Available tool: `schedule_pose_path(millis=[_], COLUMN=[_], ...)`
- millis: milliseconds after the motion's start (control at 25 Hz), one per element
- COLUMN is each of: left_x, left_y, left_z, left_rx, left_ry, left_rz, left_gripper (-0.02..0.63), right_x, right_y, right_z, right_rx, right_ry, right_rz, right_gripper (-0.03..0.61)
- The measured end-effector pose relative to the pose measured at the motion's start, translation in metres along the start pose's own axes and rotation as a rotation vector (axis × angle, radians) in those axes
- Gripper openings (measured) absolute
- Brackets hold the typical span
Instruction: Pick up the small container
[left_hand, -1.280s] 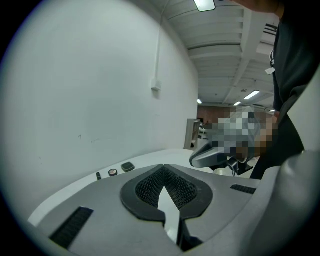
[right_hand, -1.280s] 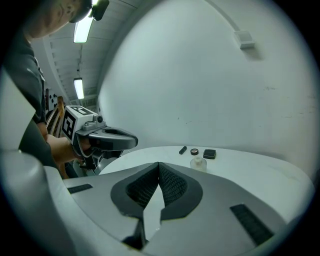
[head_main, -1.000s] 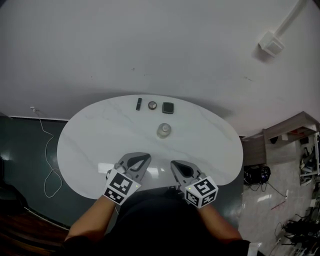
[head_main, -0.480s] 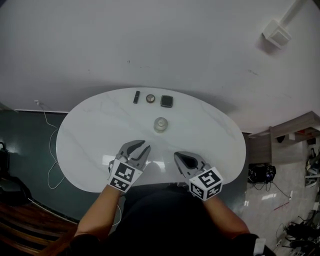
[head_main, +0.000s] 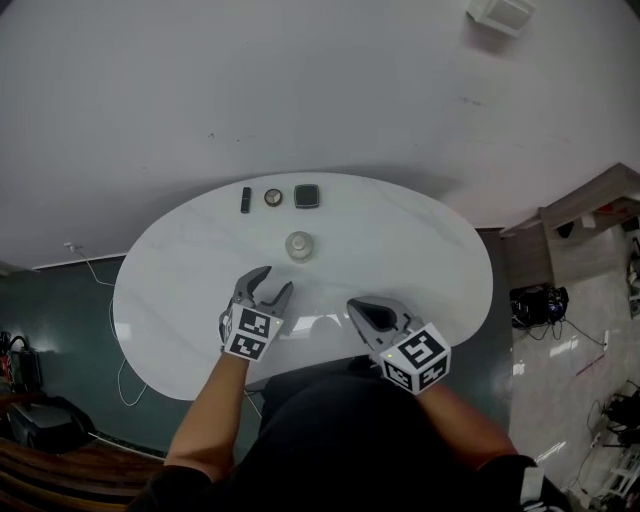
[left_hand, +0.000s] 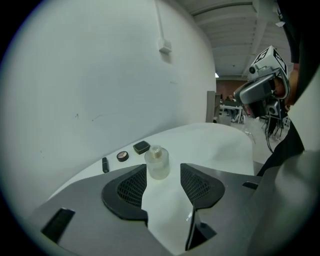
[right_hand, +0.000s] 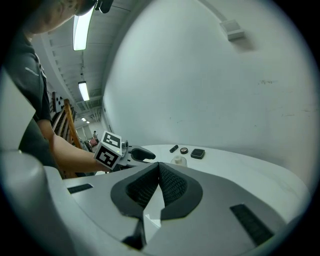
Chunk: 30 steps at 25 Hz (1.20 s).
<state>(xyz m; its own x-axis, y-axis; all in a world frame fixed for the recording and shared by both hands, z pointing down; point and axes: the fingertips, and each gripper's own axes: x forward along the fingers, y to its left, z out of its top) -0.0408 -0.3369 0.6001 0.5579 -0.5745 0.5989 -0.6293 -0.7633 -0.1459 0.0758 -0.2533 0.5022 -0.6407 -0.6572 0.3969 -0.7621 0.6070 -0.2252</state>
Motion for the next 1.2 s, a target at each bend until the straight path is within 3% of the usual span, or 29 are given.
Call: schedule_pose_path(millis=[120,360,1200], left_x=[0.019,0.055,0.122], left_y=[0.001,0.005,0.013], left_z=[-0.005,-0.017,-0.008], left_rx=[0.004,-0.067,-0.015], left_ry=[0.013,0.039,0.057], left_rz=[-0.028,-0.079,-0.106], left_gripper=[0.235,0.266,0.331], right_x=[-0.004,-0.015,-0.045], right_y=[-0.003,-0.004,-0.021], right_z=[-0.004,-0.011,-0.033], right_rx=[0.018,0.04,0.097], right_ry=[-0.003,-0.003,0.034], right_rz=[-0.021,-0.065,-0.2], right_gripper=[-0.005,-0.005,-0.005])
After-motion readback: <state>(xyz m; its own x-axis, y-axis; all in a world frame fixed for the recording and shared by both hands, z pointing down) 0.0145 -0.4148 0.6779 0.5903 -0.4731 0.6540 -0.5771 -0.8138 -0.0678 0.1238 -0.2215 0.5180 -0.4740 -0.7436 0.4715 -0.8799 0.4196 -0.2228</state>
